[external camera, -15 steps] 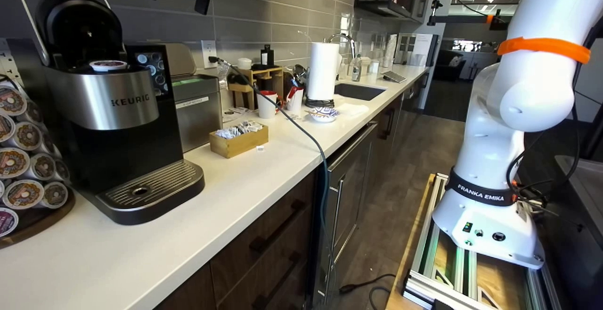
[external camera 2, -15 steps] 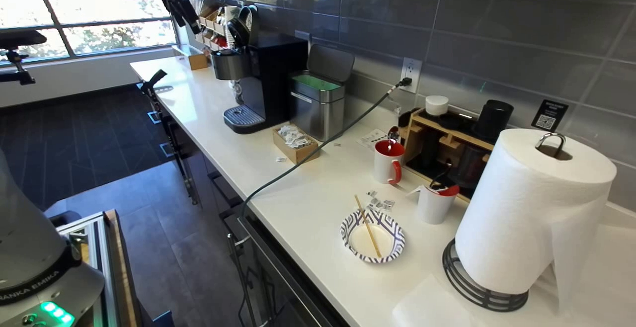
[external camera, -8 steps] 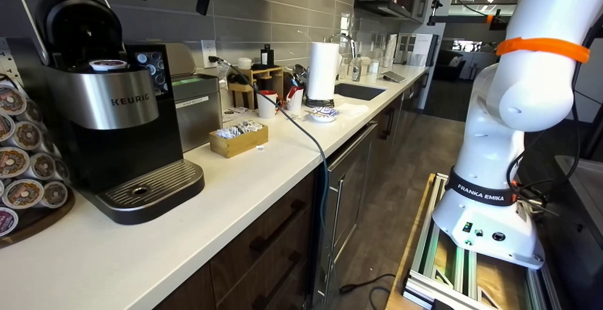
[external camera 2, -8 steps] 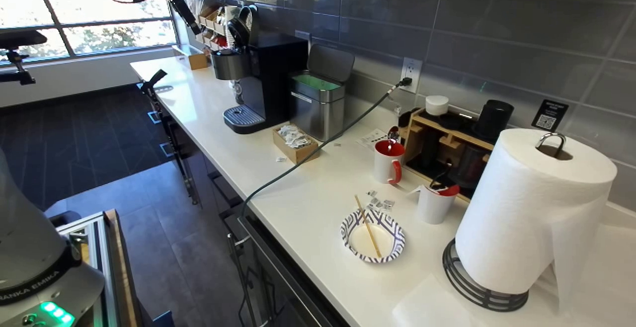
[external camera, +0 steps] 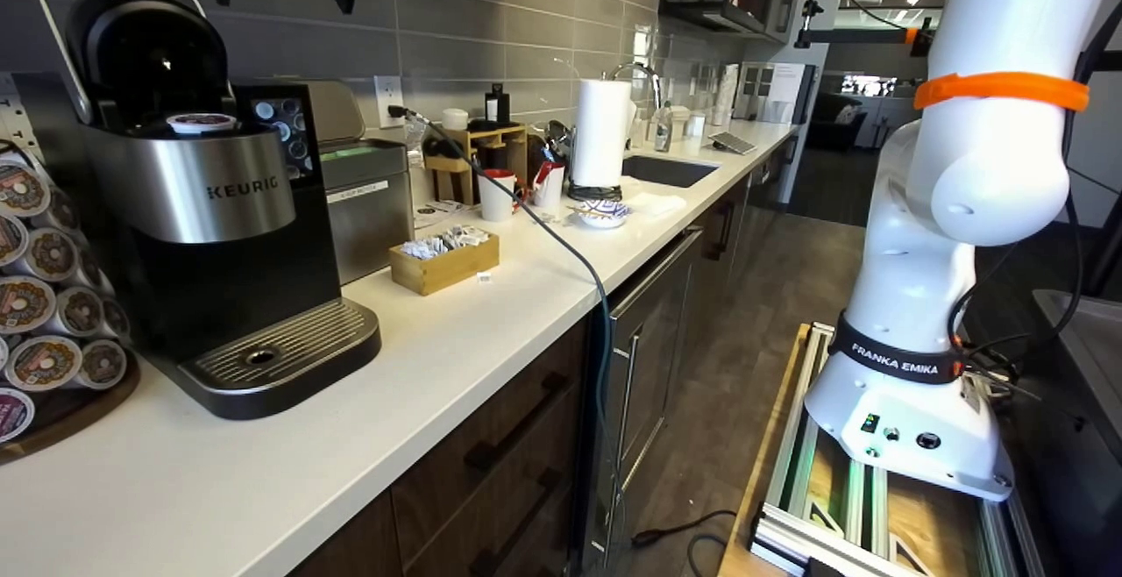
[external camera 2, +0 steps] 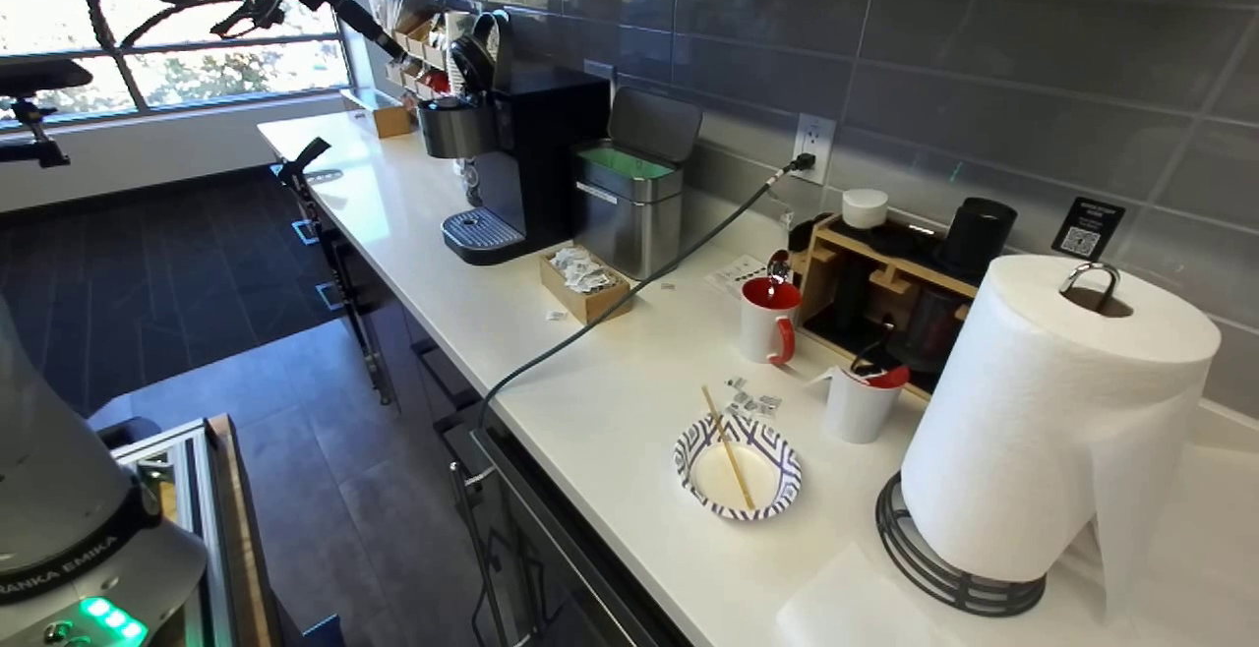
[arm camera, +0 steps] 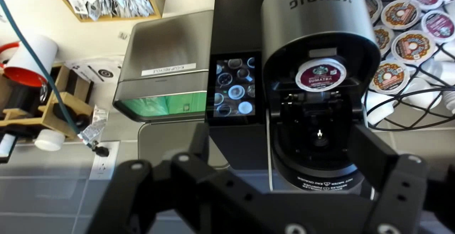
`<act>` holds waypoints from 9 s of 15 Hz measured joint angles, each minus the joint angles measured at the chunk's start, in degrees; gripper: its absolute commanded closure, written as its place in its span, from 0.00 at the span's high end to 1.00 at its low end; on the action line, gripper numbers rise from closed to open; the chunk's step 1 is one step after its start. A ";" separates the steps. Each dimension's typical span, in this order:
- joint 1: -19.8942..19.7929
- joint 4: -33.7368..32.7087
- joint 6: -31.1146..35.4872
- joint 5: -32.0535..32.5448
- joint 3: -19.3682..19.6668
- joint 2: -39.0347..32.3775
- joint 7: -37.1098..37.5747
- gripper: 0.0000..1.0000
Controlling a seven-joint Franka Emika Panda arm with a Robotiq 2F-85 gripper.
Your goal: Take the small white container out of the coffee maker and place it on the counter top
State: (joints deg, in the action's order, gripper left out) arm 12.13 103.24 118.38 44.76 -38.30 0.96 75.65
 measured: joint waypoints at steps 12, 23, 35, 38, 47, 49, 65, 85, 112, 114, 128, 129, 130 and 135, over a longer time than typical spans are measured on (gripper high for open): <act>14.12 -18.98 -5.71 -2.99 9.19 -19.74 -6.78 1.00; 15.04 -17.69 0.22 -9.74 15.84 -17.42 -19.83 1.00; 14.79 -7.69 1.10 -19.22 19.09 -8.27 -21.12 1.00; 15.24 -5.38 3.41 -17.57 18.97 -7.14 -14.67 1.00; 15.19 -2.26 12.71 -4.36 19.42 -10.04 -2.05 1.00; 15.26 -2.31 13.31 -3.48 19.40 -10.42 -2.09 1.00; 15.22 -3.50 13.31 -1.74 19.48 -11.76 -2.24 1.00; 16.64 -11.94 9.81 2.15 20.93 -18.68 -3.44 0.81; 17.39 -11.39 9.84 -8.35 20.46 -10.95 -10.38 0.29; 17.10 -9.02 7.80 -11.01 20.16 -7.51 -12.06 0.29; 5.34 15.74 -0.08 -22.38 20.47 17.09 -14.71 0.54; 5.27 15.50 -0.08 -22.38 20.03 16.82 -14.71 0.54; 5.25 15.41 -0.09 -22.38 19.82 16.68 -14.71 0.29; 2.54 16.29 1.88 -20.10 17.14 16.60 -10.95 0.29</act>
State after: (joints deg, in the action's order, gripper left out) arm 14.67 119.53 120.25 24.66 -21.16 17.57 64.71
